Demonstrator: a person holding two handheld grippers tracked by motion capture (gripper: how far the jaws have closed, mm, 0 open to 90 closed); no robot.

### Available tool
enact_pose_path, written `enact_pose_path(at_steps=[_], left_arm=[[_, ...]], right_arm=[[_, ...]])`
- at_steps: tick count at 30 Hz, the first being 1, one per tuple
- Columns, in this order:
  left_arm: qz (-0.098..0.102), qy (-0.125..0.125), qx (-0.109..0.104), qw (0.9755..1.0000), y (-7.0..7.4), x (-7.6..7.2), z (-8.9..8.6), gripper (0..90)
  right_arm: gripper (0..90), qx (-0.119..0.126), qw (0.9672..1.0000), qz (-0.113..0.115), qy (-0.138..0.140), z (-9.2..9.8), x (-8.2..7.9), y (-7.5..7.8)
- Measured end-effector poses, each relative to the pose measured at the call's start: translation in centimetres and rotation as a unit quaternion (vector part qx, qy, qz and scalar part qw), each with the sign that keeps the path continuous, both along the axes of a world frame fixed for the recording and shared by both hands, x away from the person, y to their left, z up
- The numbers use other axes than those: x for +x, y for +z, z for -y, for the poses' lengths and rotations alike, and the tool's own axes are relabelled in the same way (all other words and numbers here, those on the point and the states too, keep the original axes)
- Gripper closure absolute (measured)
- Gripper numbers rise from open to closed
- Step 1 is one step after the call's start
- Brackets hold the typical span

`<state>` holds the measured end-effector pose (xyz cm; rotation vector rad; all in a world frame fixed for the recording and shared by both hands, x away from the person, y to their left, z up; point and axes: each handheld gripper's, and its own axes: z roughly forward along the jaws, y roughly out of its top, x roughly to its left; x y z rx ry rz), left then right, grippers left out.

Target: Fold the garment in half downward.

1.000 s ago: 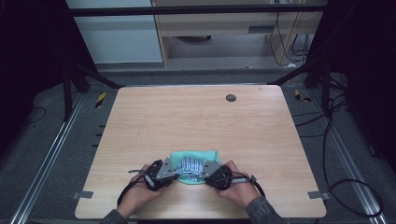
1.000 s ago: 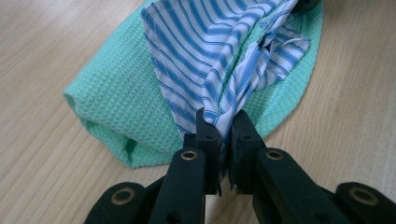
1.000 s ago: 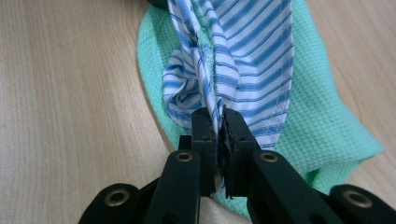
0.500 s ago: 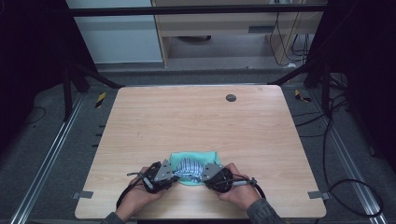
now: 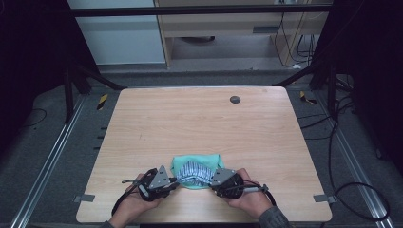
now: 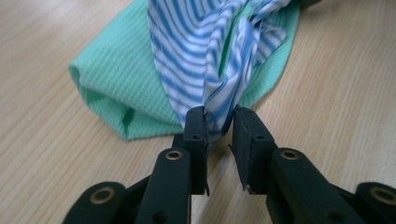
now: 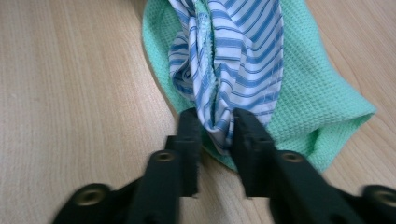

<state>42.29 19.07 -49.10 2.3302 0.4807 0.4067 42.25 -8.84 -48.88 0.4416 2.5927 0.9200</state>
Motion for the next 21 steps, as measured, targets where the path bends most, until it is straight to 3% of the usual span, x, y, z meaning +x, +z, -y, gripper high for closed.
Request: enact_pose_path(at_steps=[2,6,12,13,14,16,18,21], left_arm=[[0.0,0.005,-0.007,1.0,0.0,0.0,0.0,81.5],[-0.001,0.004,0.0,1.0,0.2,-0.1,-0.2,78.7],[-0.007,0.03,-0.006,0.9995,0.3,-0.4,-1.7,64.4],[-0.006,0.036,-0.007,0.9993,0.4,-0.5,-2.0,53.3],[-0.006,0.044,-0.005,0.999,0.6,-0.5,-2.3,53.3],[0.0,0.066,0.0,0.9978,0.8,-0.3,-3.1,37.9],[0.004,0.092,-0.003,0.9958,1.0,0.3,-4.0,33.2],[0.002,0.141,-0.015,0.99,1.1,1.6,-5.6,20.1]], right_arm=[[76.4,0.006,1.0,0.002,-0.002,0.1,0.0,0.0],[68.8,0.007,0.9999,0.0,-0.01,0.3,-0.1,0.1],[51.7,0.006,0.9991,-0.003,-0.042,2.1,0.0,0.1],[43.5,0.011,0.998,-0.007,-0.062,3.0,0.1,0.2],[43.5,0.011,0.998,-0.007,-0.062,3.0,0.1,0.2],[30.2,0.015,0.9958,-0.001,-0.091,4.5,0.3,0.1],[26.5,0.017,0.9943,0.003,-0.105,5.0,0.5,0.1],[20.6,0.026,0.988,0.005,-0.152,6.5,1.2,0.0]])
